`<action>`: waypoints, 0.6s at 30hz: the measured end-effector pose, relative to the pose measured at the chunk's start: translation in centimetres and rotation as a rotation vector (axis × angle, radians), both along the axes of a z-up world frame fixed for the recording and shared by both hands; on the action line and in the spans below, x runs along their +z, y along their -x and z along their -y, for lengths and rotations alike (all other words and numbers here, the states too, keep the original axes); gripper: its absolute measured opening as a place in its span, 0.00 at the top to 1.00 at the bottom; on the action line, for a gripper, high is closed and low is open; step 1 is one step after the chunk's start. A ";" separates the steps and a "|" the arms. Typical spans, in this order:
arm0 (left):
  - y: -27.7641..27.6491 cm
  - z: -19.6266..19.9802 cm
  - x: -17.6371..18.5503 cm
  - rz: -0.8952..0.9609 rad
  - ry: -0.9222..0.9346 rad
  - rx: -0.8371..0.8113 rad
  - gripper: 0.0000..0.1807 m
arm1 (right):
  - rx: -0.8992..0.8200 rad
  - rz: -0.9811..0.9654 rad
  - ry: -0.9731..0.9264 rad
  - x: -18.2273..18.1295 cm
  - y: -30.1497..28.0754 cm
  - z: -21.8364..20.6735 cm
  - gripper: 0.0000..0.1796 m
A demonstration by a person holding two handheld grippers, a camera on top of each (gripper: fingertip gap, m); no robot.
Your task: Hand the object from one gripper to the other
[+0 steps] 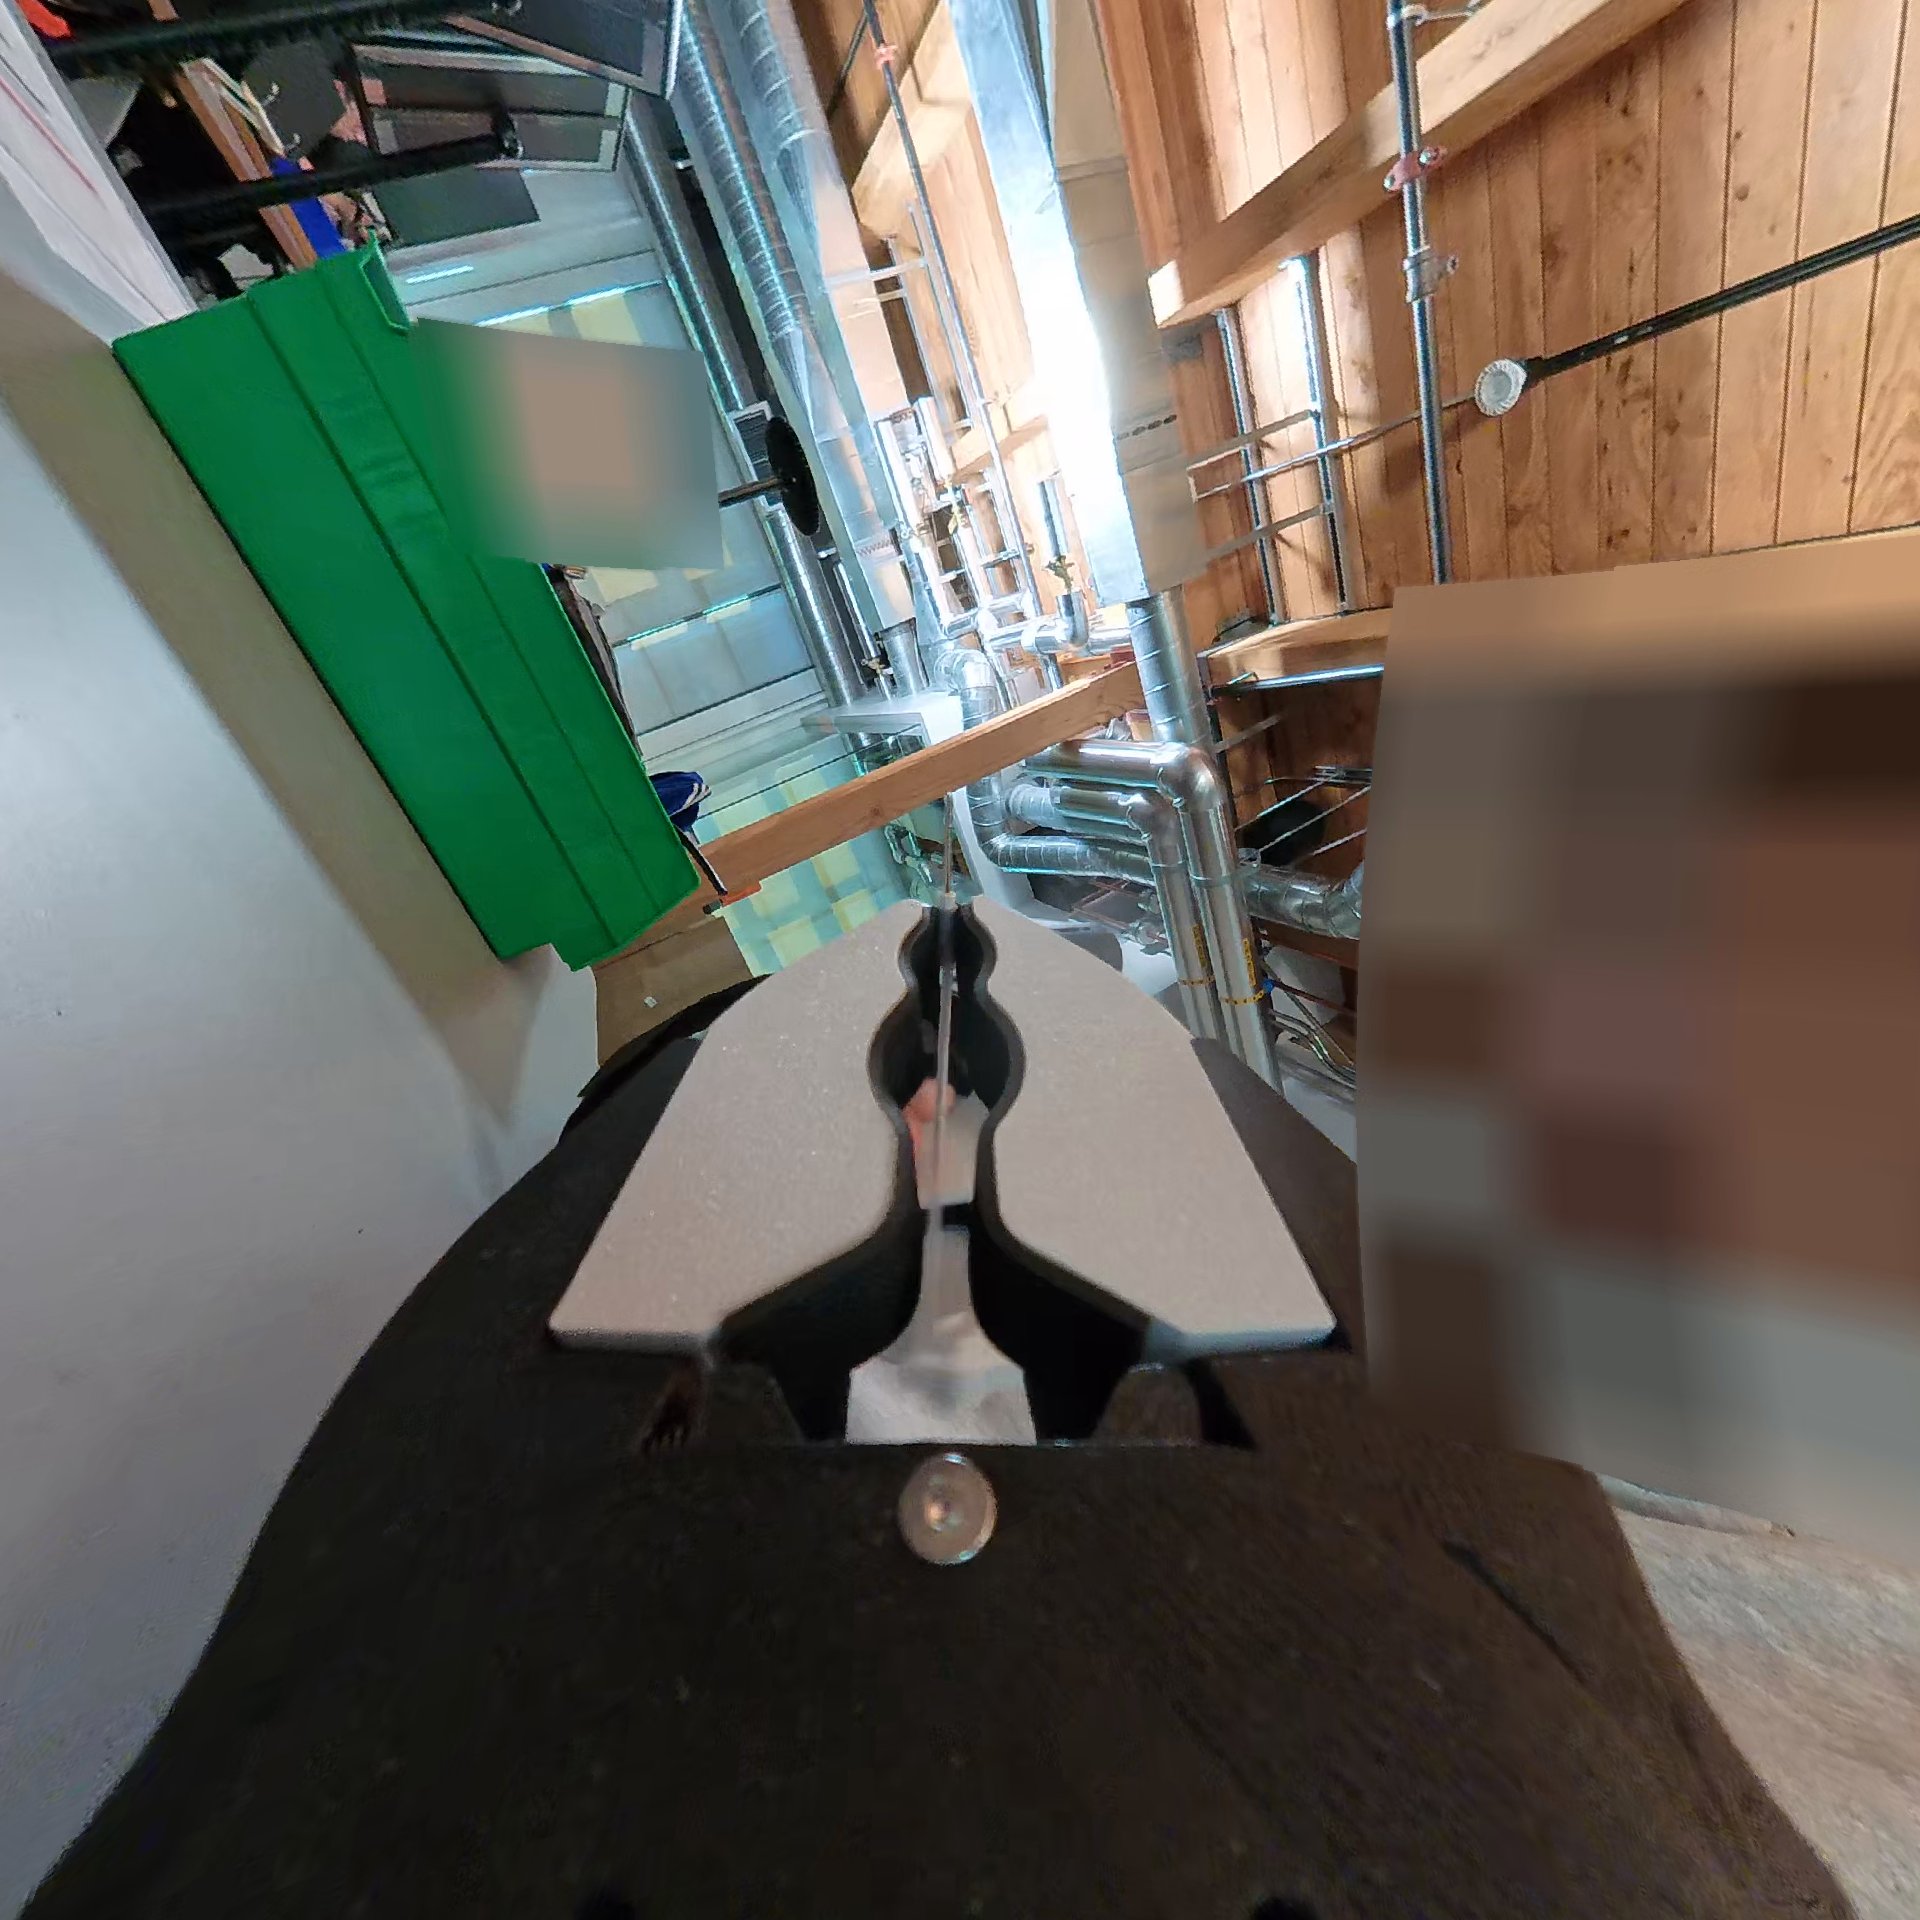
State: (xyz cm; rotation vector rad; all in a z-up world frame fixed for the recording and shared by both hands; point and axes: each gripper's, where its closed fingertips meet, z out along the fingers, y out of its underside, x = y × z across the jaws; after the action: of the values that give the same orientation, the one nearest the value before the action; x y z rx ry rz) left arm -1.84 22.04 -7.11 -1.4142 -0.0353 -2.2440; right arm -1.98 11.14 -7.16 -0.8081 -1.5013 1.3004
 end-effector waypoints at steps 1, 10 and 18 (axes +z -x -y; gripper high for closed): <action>0.1 0.0 0.1 0.004 -0.005 0.003 0.99 | -0.009 -0.001 0.027 0.2 0.0 -0.3 0.74; 1.3 0.7 3.1 -0.066 -0.244 0.152 0.99 | -0.143 -0.089 0.326 2.2 -1.0 -5.0 0.62; 0.7 1.6 3.4 -0.193 -0.409 0.188 0.99 | -0.217 -0.036 0.381 0.9 -1.3 -7.2 0.67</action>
State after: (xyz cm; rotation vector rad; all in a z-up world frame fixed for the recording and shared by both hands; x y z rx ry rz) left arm -2.50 20.41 -3.69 -1.3298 0.3231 -1.8249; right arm -0.70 18.36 -6.28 -1.1502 -1.1142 1.4457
